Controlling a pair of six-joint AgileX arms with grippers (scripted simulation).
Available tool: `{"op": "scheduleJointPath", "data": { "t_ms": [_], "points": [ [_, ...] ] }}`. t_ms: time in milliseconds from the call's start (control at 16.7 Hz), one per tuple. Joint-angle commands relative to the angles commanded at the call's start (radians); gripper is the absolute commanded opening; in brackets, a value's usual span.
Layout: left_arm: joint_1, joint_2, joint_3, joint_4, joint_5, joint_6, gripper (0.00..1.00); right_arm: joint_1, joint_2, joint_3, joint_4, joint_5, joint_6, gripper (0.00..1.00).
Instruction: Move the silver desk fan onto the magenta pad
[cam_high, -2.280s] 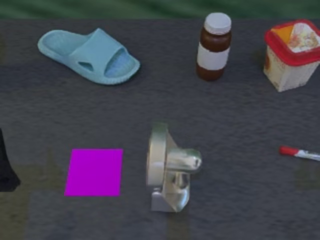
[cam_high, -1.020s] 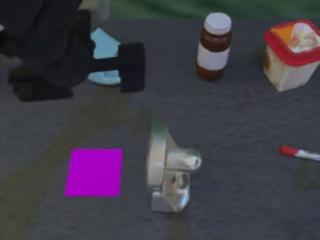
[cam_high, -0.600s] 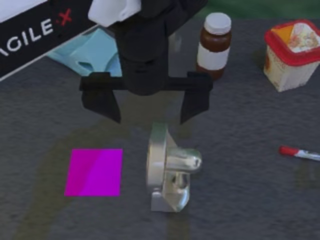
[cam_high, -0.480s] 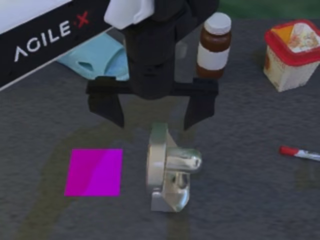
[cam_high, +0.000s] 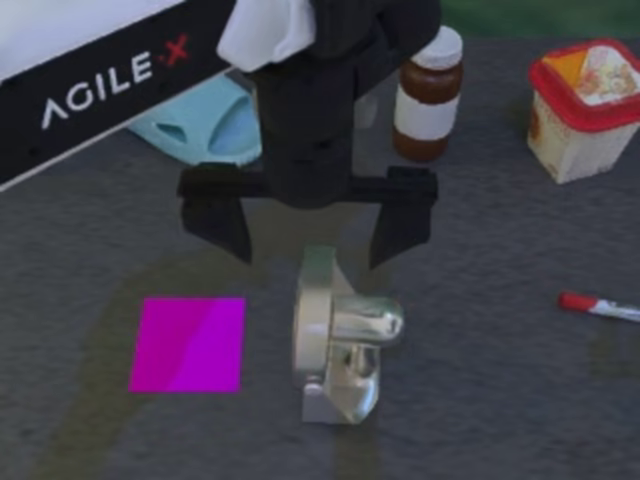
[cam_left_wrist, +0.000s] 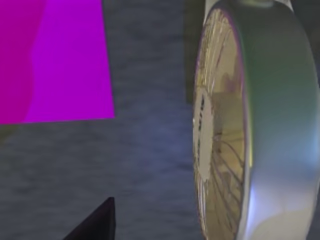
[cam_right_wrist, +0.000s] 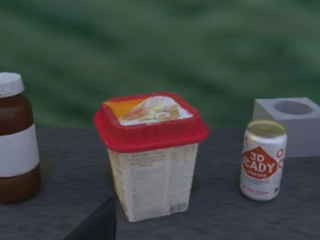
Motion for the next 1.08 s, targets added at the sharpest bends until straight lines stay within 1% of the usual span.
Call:
{"op": "scheduleJointPath", "data": {
  "t_ms": [300, 600, 1080],
  "points": [
    [-0.001, -0.007, -0.155, 0.145, 0.000, -0.001, 1.00, 0.000, 0.000, 0.000, 0.000, 0.000, 0.000, 1.00],
    [-0.001, -0.008, -0.172, 0.162, 0.000, -0.002, 1.00, 0.000, 0.000, 0.000, 0.000, 0.000, 0.000, 1.00],
    [-0.001, -0.008, -0.172, 0.162, 0.000, -0.002, 0.40, 0.000, 0.000, 0.000, 0.000, 0.000, 0.000, 1.00]
  ]
}}
